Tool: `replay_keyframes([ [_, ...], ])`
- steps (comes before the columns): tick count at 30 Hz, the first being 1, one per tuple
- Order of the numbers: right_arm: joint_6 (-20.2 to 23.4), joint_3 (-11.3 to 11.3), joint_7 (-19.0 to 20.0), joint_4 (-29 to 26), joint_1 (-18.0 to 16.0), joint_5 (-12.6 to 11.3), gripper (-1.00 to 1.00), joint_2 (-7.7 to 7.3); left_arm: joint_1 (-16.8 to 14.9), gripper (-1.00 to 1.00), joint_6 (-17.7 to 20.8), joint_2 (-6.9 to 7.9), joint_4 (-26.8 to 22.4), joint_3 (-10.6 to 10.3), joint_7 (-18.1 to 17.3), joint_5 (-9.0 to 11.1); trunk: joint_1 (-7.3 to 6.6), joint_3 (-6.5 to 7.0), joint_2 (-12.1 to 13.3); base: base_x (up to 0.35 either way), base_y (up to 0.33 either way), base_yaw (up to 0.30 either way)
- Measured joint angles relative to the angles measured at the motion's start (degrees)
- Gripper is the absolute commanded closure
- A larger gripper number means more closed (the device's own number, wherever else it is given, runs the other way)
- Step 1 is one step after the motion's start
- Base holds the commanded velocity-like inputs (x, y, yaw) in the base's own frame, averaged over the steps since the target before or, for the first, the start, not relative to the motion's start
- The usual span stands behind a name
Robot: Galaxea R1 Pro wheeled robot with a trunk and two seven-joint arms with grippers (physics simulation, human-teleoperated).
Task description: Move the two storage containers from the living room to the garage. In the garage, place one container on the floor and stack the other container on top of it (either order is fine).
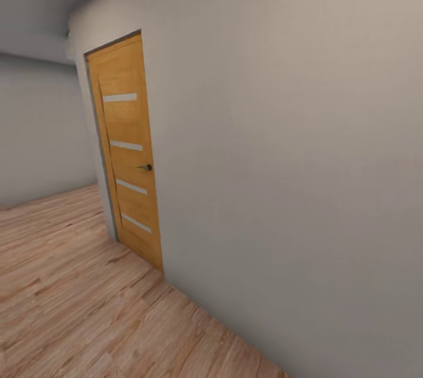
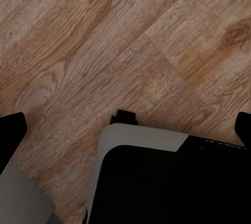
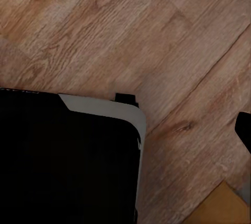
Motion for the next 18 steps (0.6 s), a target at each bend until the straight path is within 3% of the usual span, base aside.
replay_keyframes([
  [18,0.0,0.09,-0.01,0.0,0.0,0.07,-1.0,0.02,0.0,-1.0,0.0,0.01,0.0,0.0,0.0,0.01,0.01,0.0,0.0,0.258,0.0,0.273],
])
